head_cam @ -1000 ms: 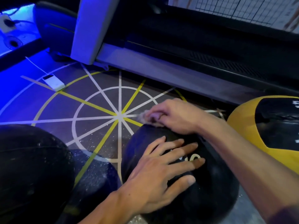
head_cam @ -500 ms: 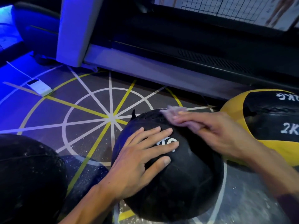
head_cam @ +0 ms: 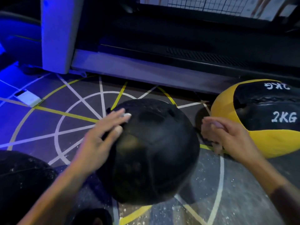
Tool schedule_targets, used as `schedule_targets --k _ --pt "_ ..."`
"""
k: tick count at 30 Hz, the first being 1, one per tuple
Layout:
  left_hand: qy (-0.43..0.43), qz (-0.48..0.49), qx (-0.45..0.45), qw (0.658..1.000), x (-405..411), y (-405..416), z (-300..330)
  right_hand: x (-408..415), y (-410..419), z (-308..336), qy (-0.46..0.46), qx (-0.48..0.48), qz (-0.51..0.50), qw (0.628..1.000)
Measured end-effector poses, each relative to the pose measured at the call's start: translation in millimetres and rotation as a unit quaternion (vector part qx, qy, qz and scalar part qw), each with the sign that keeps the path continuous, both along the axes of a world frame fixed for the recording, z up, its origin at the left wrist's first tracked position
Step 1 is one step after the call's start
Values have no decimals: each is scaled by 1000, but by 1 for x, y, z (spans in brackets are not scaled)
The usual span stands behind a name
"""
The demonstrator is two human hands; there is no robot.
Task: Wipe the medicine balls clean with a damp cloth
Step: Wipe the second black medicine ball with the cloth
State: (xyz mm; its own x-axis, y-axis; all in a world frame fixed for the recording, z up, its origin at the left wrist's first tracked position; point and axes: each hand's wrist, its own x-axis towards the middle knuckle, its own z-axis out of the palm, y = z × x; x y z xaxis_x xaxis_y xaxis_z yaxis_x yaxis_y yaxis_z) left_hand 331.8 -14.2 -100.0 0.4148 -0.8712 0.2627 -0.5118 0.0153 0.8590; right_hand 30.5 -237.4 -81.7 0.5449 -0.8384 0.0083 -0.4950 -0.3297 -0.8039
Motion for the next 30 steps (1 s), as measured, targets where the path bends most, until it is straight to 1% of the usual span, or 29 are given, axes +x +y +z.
schedule_targets --k 2,3,4,6,7,9,10,11,12,13,14,16,18,20,21,24,25,26,27,30 --pt "102 35 38 993 29 -2 11 -14 8 -34 -14 62 -80 995" --pt "121 56 59 989 38 -3 19 -17 17 -49 -31 107 -116 987" --pt "121 79 72 987 44 -8 27 -18 26 -64 -50 152 -143 977" --pt "85 100 58 990 40 -21 47 0 47 -83 -77 216 -167 959" --pt "46 89 49 994 32 -31 57 13 57 -90 -90 245 -166 951" --pt "-81 52 73 993 19 -48 67 46 76 -100 -136 311 -161 927" --pt "-160 37 104 981 17 -55 64 60 83 -108 -154 332 -154 918" --pt "-234 32 140 962 16 -58 58 71 88 -116 -159 336 -150 916" --pt "-285 37 170 943 18 -58 51 79 91 -125 -156 332 -154 917" --pt "-315 45 189 929 21 -57 46 84 93 -132 -157 336 -163 914" --pt "-325 48 190 925 27 -56 43 86 95 -137 -162 356 -182 902" --pt "-304 46 170 936 46 -54 45 84 96 -144 -174 418 -218 865" --pt "-247 31 165 954 68 -50 50 82 94 -142 -191 482 -245 819" --pt "-196 20 166 966 89 -36 51 82 92 -137 -242 532 -239 776" --pt "-162 23 173 971 97 -27 51 84 91 -133 -263 548 -226 762" --pt "-44 47 208 976 126 6 56 104 91 -119 -279 563 -188 755" --pt "-29 60 221 973 137 15 61 114 92 -115 -280 564 -186 754" --pt "-28 79 234 969 145 21 66 124 94 -111 -276 560 -186 759" --pt "-36 99 247 963 152 26 70 133 97 -111 -269 546 -187 771" --pt "-85 153 287 942 152 30 70 163 117 -117 -226 497 -155 823"
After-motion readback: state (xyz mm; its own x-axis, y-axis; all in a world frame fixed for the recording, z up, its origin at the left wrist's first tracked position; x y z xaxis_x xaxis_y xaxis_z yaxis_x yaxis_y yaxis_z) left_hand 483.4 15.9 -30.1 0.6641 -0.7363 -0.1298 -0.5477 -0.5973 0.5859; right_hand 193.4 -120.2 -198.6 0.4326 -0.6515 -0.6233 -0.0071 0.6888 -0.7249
